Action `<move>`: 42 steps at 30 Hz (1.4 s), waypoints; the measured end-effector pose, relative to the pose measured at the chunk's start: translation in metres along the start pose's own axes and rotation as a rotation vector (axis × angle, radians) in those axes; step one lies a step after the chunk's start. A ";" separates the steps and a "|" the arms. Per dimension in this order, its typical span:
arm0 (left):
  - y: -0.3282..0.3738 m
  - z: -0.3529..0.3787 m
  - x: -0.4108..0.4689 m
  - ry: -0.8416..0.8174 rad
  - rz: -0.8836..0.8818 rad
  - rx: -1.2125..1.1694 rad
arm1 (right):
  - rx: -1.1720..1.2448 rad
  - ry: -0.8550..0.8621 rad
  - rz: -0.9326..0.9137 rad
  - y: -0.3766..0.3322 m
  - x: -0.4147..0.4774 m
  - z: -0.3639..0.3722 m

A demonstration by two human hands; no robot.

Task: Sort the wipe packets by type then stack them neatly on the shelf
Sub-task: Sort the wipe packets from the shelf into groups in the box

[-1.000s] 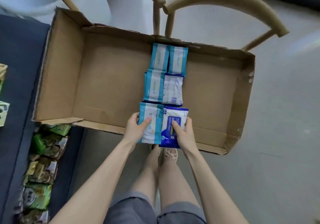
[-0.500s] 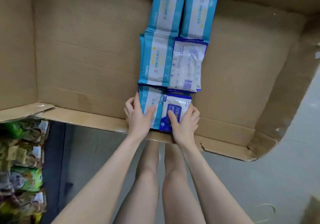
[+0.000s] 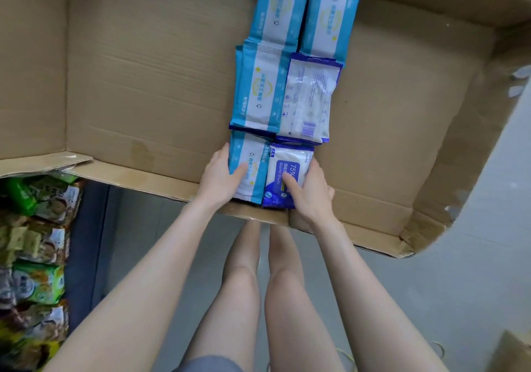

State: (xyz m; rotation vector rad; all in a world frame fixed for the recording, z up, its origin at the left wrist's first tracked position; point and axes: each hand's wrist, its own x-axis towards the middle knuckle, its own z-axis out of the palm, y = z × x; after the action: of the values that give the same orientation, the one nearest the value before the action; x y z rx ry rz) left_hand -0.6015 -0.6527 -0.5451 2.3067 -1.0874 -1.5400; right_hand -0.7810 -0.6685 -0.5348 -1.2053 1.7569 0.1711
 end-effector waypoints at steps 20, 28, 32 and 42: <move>0.074 -0.211 -0.328 0.688 0.284 -0.073 | -0.400 0.114 -1.080 -0.236 -0.280 -0.120; -0.023 -0.231 -0.462 1.021 0.131 -0.175 | -0.471 -0.018 -1.417 -0.272 -0.400 -0.024; -0.093 -0.238 -0.513 1.117 0.049 -0.247 | -0.479 -0.115 -1.474 -0.273 -0.451 0.038; -0.204 -0.313 -0.596 1.344 0.005 -0.255 | -0.446 -0.201 -1.670 -0.335 -0.549 0.150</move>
State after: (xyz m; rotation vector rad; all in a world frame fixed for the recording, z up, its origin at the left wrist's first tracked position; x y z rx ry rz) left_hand -0.3583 -0.1989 -0.0659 2.3167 -0.4409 0.0952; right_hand -0.3995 -0.3959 -0.0701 -2.4482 0.1199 -0.3223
